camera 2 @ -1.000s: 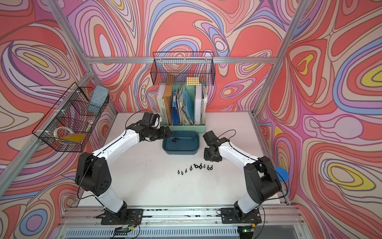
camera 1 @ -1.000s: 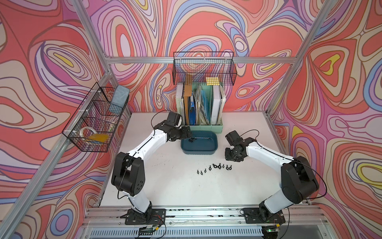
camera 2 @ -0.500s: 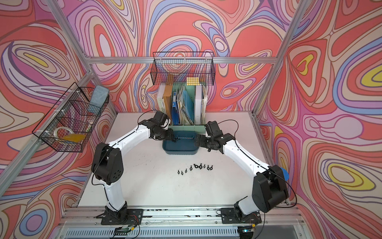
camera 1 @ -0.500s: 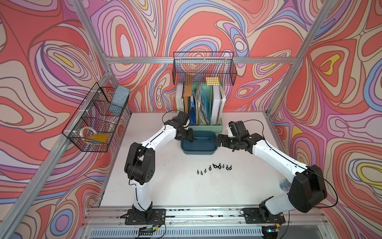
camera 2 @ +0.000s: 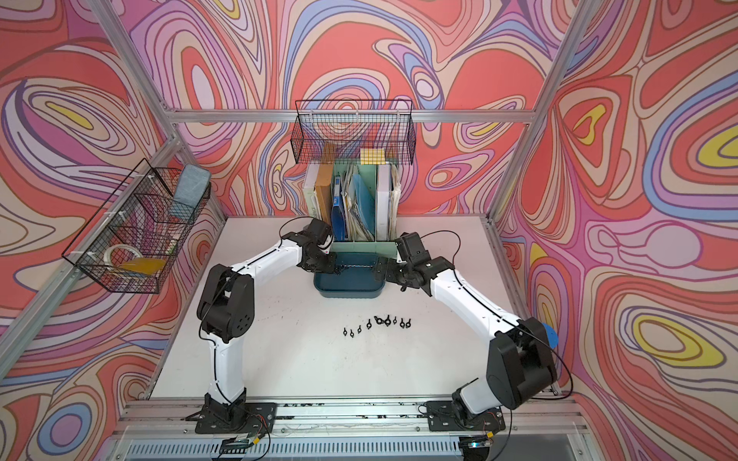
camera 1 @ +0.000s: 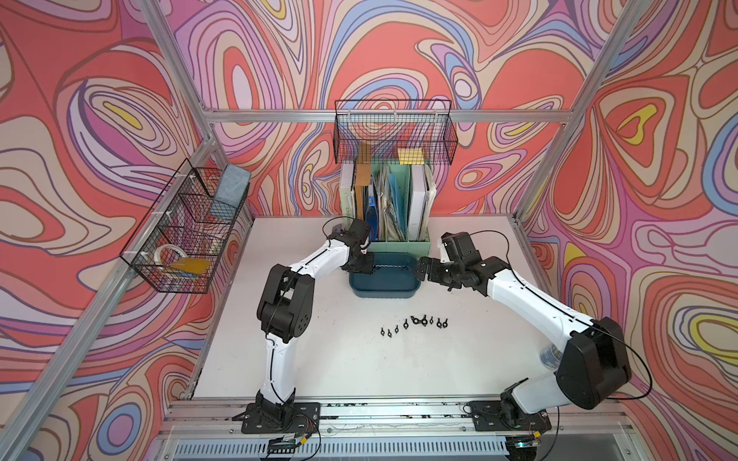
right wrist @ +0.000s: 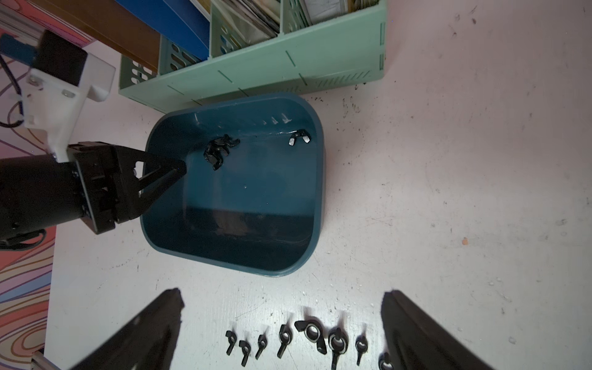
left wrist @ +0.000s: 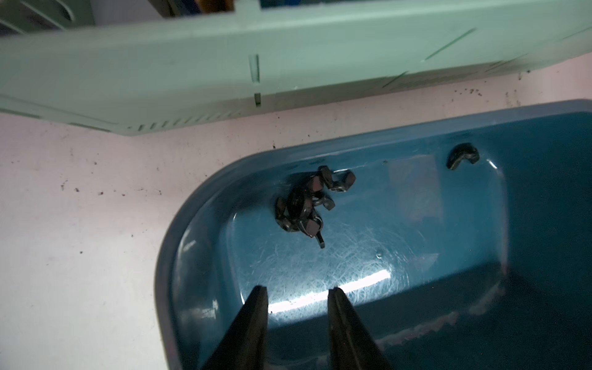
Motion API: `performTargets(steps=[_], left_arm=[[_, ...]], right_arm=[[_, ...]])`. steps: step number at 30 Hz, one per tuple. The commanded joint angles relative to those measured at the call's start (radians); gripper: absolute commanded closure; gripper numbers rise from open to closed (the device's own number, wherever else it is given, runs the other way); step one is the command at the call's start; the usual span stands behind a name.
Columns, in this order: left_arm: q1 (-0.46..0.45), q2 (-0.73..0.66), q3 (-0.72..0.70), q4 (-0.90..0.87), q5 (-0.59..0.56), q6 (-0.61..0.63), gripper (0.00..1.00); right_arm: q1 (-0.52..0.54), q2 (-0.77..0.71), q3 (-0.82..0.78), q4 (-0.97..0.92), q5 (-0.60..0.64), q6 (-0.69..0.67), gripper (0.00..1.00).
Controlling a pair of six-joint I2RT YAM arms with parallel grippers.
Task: Take out the wing nut from the storage box
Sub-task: Pick up the wing nut from the storage box.
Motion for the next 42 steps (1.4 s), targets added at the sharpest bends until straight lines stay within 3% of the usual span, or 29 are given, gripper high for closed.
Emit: performTargets(steps=[1, 36, 38, 42], left_arm=[[-0.009, 0.031, 0.019, 0.034, -0.020, 0.021, 0.63], [-0.017, 0.165, 0.092, 0.072, -0.033, 0.034, 0.68], [-0.016, 0.159, 0.088, 0.074, -0.038, 0.035, 0.79], [-0.016, 0.133, 0.070, 0.085, -0.037, 0.033, 0.85]], right_arm=[[0.005, 0.011, 0.026, 0.006, 0.006, 0.011, 0.02], [0.005, -0.005, 0.008, -0.015, 0.027, 0.032, 0.02], [0.004, -0.006, 0.007, -0.014, 0.027, 0.031, 0.02], [0.004, -0.003, 0.009, -0.010, 0.028, 0.033, 0.02]])
